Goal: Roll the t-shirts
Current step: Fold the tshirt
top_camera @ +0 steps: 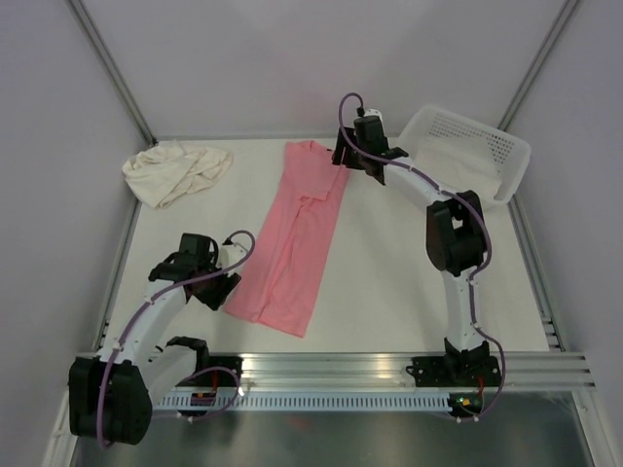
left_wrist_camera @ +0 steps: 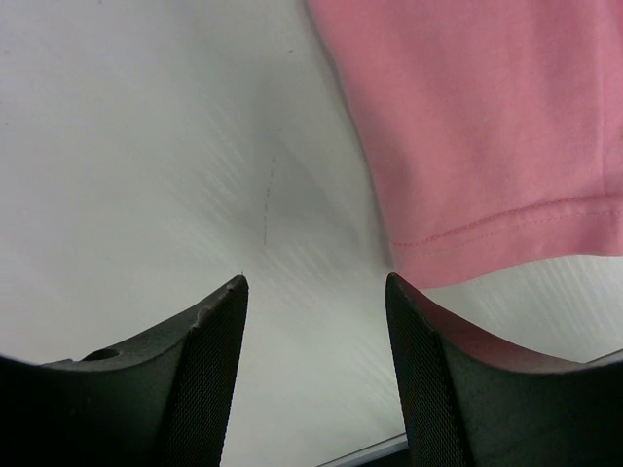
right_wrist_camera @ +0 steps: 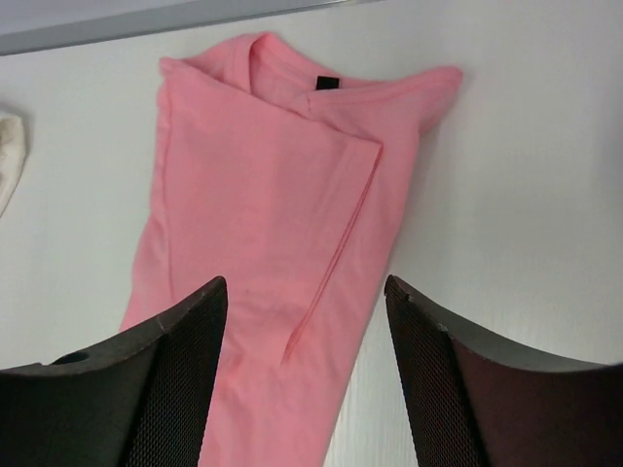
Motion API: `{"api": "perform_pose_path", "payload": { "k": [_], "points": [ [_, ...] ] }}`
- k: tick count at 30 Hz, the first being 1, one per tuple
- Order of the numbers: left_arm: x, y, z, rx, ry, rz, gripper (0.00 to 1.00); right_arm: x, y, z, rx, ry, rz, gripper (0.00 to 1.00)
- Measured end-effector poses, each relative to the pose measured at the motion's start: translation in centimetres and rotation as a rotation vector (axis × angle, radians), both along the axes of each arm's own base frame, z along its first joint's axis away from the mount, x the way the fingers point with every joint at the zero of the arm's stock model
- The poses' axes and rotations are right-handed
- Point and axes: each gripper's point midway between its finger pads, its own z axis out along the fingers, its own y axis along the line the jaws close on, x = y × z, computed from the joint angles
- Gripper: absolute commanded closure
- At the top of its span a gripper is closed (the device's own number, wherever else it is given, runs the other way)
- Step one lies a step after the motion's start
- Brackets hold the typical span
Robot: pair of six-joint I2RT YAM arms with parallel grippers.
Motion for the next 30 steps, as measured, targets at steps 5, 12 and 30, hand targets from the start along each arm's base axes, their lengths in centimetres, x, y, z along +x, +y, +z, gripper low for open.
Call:
{"api": "perform_pose_path", "payload": {
  "k": [5,12,30],
  "points": [
    [0.3,1.1,0.8,0.046,-0.056,0.039,0.35,-8.1,-1.7,5.4,-0.013,-0.053,0.005,0.31],
    [0.0,1.9,1.3,0.076,-0.104,0.072,0.35,-24.8,-0.5,-0.1,0.044,0.086,0.139,0.35],
    [0.4,0.8,1.9,0.023,-0.109,0.049,0.34,-46.8,12.2,-1.8,-0.144,-0.014,0.917,0.41]
  ]
}}
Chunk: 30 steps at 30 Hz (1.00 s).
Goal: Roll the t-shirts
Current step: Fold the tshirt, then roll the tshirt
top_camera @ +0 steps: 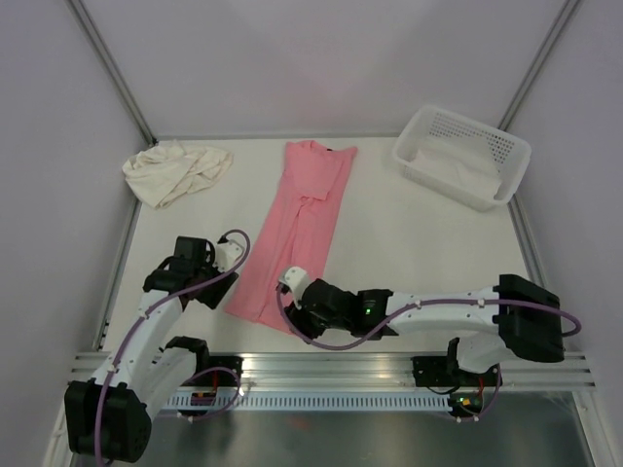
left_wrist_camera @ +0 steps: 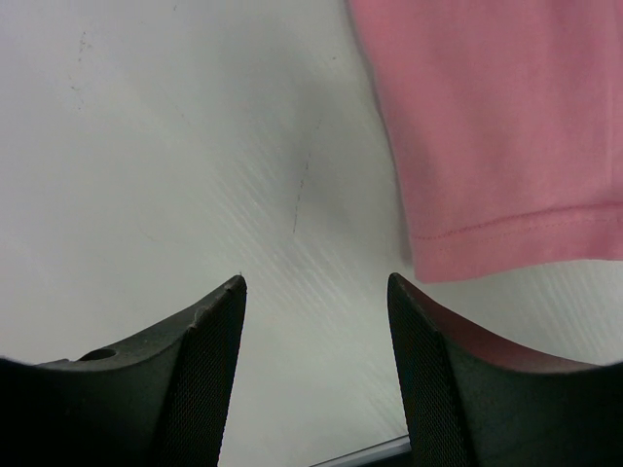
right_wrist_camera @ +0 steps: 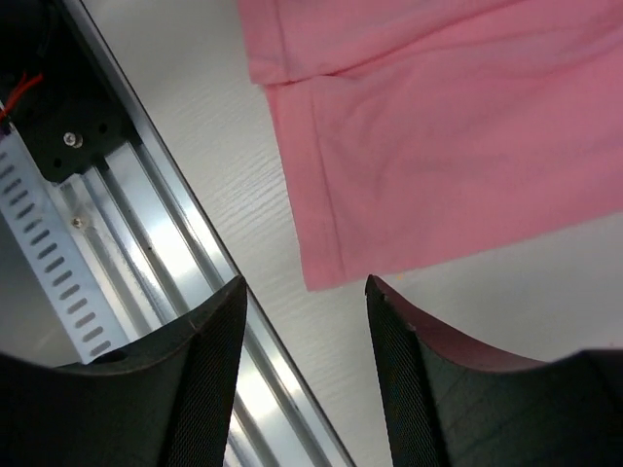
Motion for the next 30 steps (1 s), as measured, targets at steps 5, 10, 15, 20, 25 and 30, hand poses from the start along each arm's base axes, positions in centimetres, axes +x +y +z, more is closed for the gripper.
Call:
{"api": "perform_pose_path", "payload": {
  "k": [5,10,15,20,25,30],
  "points": [
    [0.1,-0.2,-0.1,-0.008,0.004,-0.001,0.34,-2.2,2.3,-2.9,-0.163,-0.121,0.207,0.38],
    [0.1,-0.2,-0.1,-0.008,0.004,-0.001,0.34,-1.8,1.9,-5.2,-0.298,-0.202,0.288,0.38],
    [0.2,-0.2,-0.1,-0.007,0.006,-0.001,0.34,-1.0,2.6,-4.5,-0.306,-0.257,0.316,0.37],
    [0.2,-0.2,-0.3,-0.008,0.014,0.002,0.34,-0.8,2.7,-5.9,-0.361,-0.248,0.344,0.41],
    [0.2,-0.2,-0.2,-0.013,0.007,0.012,0.34,-0.1,2.8,-7.6,-0.421,-0.232,0.330,0.62],
    [0.2,-0.2,-0.1,-0.015,0.004,0.015,0.33,0.9,0.8,-8.0,-0.466,-0.205,0.275,0.83]
  ]
}}
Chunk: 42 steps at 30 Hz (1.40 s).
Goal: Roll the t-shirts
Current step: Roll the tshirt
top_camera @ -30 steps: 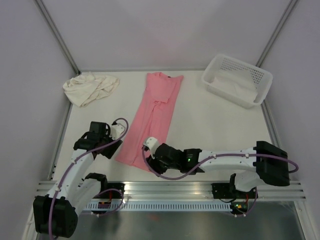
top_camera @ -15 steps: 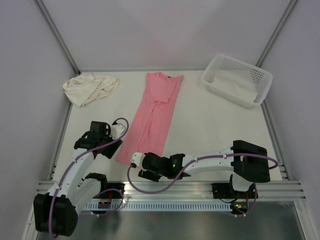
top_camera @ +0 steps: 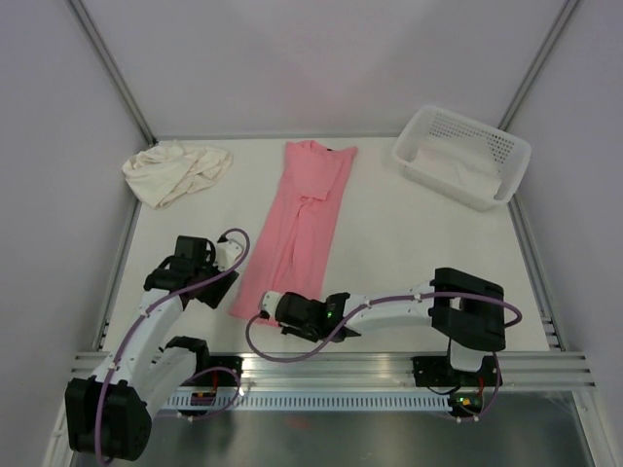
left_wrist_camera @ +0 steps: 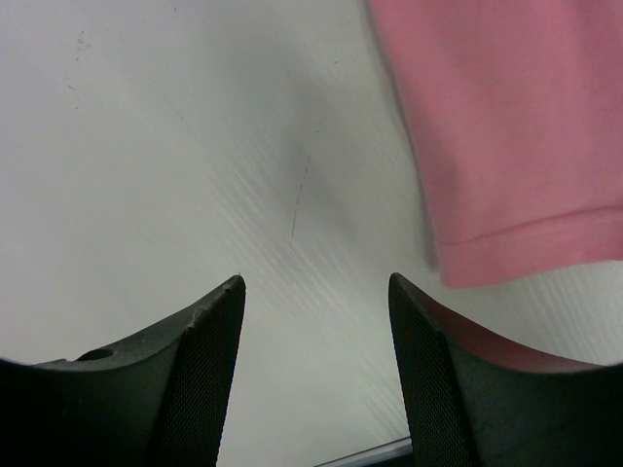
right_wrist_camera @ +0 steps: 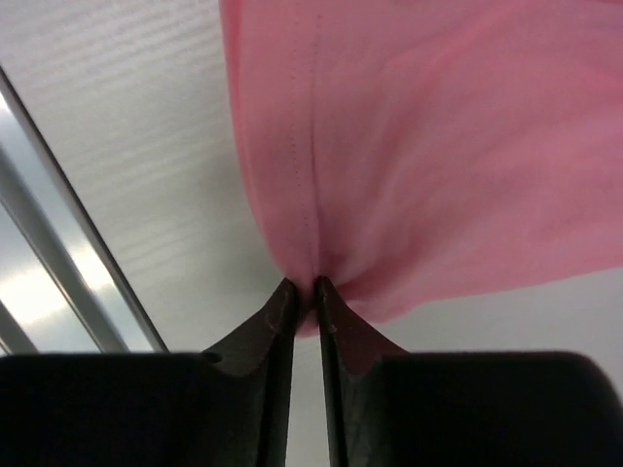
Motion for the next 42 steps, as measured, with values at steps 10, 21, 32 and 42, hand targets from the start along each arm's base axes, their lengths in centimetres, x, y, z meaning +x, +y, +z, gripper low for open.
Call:
{"api": "perform_pose_path", "payload": {
  "k": [10,21,32,42],
  "points": [
    [0.0,0.0,0.0,0.000,0.003,0.001,0.33,0.1,-5.7,-0.1,-0.052,0.019,-0.065,1.00],
    [0.7,-0.6,1.0,-0.027,-0.024,-0.016,0.33,0.8,-7.2,0.0,-0.057,0.037,-0.091,1.00],
    [0.8,-1.7,1.3,-0.054,-0.027,-0.077,0.33,0.9,-7.4,1.1,-0.054,0.025,-0.034,0.52],
    [-1.6,-1.8,3.1,-0.036,-0.051,-0.208,0.28,0.7,-4.4,7.2,0.156,-0.039,0.128,0.50]
  ]
}}
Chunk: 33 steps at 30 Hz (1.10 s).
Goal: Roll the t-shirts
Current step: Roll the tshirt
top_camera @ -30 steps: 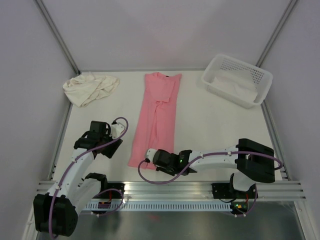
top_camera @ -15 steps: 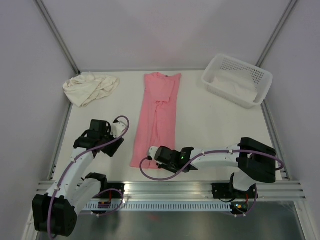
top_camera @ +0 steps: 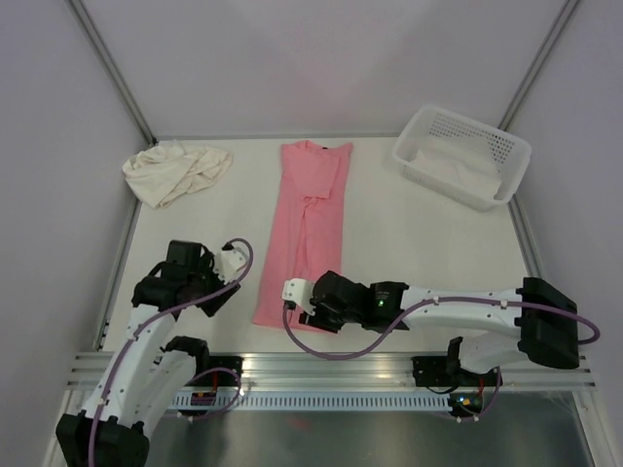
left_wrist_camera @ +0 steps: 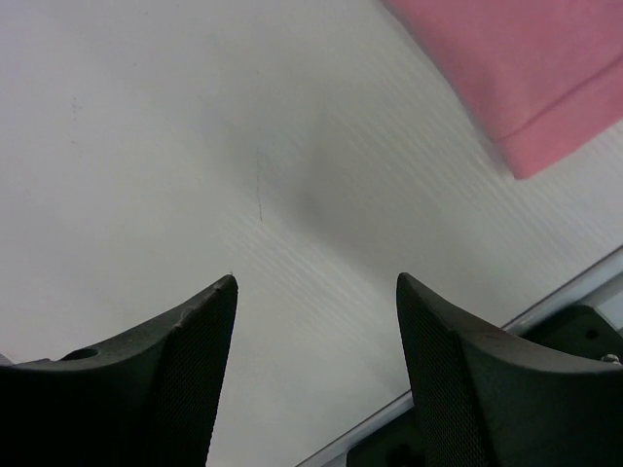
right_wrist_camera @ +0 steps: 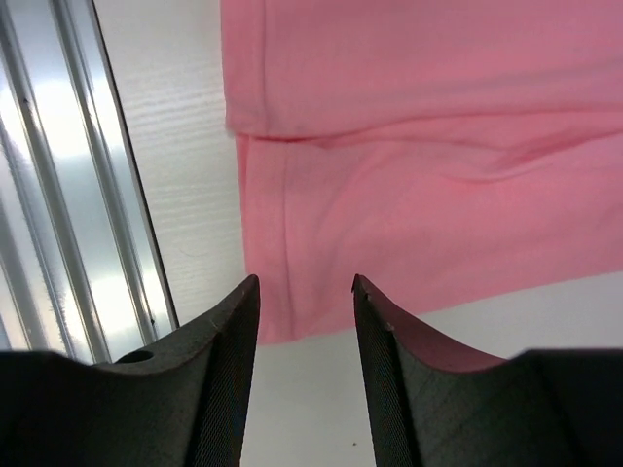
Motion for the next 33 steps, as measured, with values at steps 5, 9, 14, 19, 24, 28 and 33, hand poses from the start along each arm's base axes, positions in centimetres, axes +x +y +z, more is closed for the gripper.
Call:
{"api": "perform_pose_path", "payload": {
  "k": [5,9,14,19,24,28,33],
  "points": [
    [-2.2,-0.6,1.9,-0.011,-0.066,-0.133,0.27,0.8,1.2,5.1,0.195,-0.126,0.083,0.54],
    [-2.8,-2.7,4.0,-0.078,-0.185,-0.301,0.27,1.5,0.3,5.9,0.290,-0.202,0.127,0.57],
    [-3.0,-5.0,2.8,-0.115,-0.214,-0.532,0.25,2.5,-0.9,2.9,0.225,-0.219,0.190,0.51],
    [-3.5,-6.3,-2.8,-0.094,-0.126,-0.745,0.22,2.5,-2.1,-2.1,0.029,-0.181,0.276,0.53],
    [-3.8,-7.5,-4.2,-0.075,-0.182,-0.895,0.22,2.2,-2.9,-3.9,-0.130,-0.093,0.362,0.53],
    [-3.6,-8.7,-3.5,-0.063,-0.263,-0.986,0.23,1.5,-2.1,-1.8,-0.119,-0.079,0.452,0.53],
    [-4.9,-9.7,-4.5,-0.056,-0.216,-1.096,0.25,-0.7,-2.9,-1.4,-0.131,-0.046,0.618,0.53]
  ]
}}
